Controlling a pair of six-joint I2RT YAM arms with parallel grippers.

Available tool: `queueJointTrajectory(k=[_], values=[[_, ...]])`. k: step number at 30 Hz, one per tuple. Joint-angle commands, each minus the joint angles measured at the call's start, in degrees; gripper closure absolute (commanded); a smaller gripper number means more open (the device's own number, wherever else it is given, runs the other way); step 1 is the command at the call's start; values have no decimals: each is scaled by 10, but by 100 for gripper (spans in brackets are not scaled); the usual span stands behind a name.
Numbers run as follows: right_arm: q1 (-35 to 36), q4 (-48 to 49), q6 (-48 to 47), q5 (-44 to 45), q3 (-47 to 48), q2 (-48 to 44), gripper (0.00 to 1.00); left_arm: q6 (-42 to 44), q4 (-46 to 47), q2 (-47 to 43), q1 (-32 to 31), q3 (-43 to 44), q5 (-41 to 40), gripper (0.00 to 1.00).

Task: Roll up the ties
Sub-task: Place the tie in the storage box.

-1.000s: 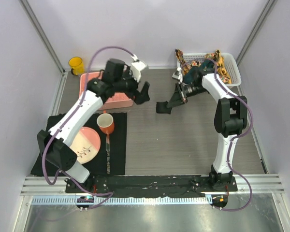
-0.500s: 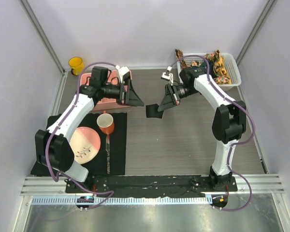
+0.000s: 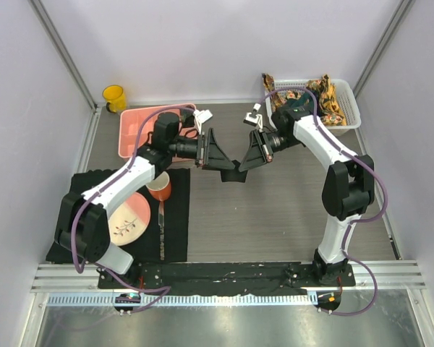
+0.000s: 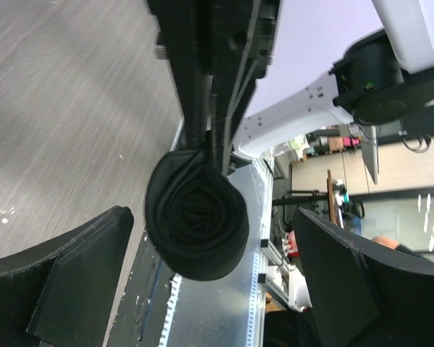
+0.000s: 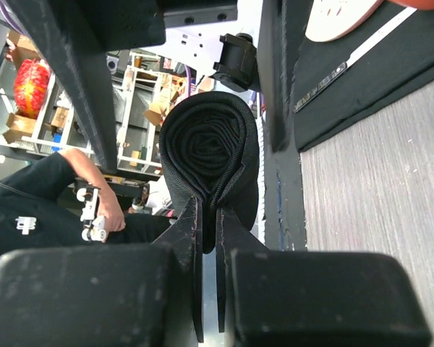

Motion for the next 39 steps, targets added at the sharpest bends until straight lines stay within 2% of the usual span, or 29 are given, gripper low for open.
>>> queueJointTrajectory(k=[1, 10, 15, 17, 18, 20, 21, 22, 24, 25, 26, 27, 28, 29, 32, 33, 34, 36, 39], values=[[-9, 1, 8, -27, 1, -32, 99, -78, 131, -13, -5, -22, 26, 2], [-23, 16, 44, -28, 17, -24, 99, -44, 61, 3, -26, 22, -21, 4], [-34, 90, 157, 16, -7, -56, 99, -21, 39, 19, -3, 57, -32, 5], [-40, 155, 251, 70, -35, -88, 99, 44, -29, 27, 23, 108, -35, 4], [-54, 180, 284, 83, -70, -100, 99, 67, -92, 31, 58, 131, -46, 2], [-77, 274, 354, 93, -99, -135, 99, 128, -146, 49, 100, 205, -49, 0], [-96, 319, 454, 92, -123, -145, 99, 141, -182, 53, 134, 224, -55, 0], [-100, 429, 506, 85, -133, -154, 99, 152, -188, 55, 146, 246, -47, 0], [-99, 526, 626, 53, -141, -167, 99, 164, -175, 53, 163, 248, -28, 0], [-90, 610, 657, 50, -142, -171, 99, 151, -157, 53, 163, 231, -18, 0], [-83, 653, 685, 48, -146, -174, 99, 116, -141, 53, 155, 222, -4, 0], [-77, 700, 766, 50, -165, -183, 99, 107, -131, 53, 142, 205, 4, 0], [-67, 817, 811, 51, -178, -185, 99, 104, -127, 50, 127, 195, -1, 0], [-64, 879, 856, 52, -194, -187, 99, 103, -120, 44, 97, 185, -9, 0], [-56, 1089, 1042, 58, -253, -185, 99, -15, 6, 14, 44, 112, -32, 0], [-54, 1139, 1081, 63, -275, -181, 99, -80, 93, 9, 32, 75, -35, 0], [-51, 1238, 1162, 66, -284, -177, 99, -81, 102, -4, 22, 66, -42, 0], [-39, 1284, 1183, 66, -289, -174, 99, -86, 113, -14, -7, 46, -50, 0], [-20, 1242, 1144, 64, -285, -180, 99, -125, 155, -19, -14, 30, -44, 0]])
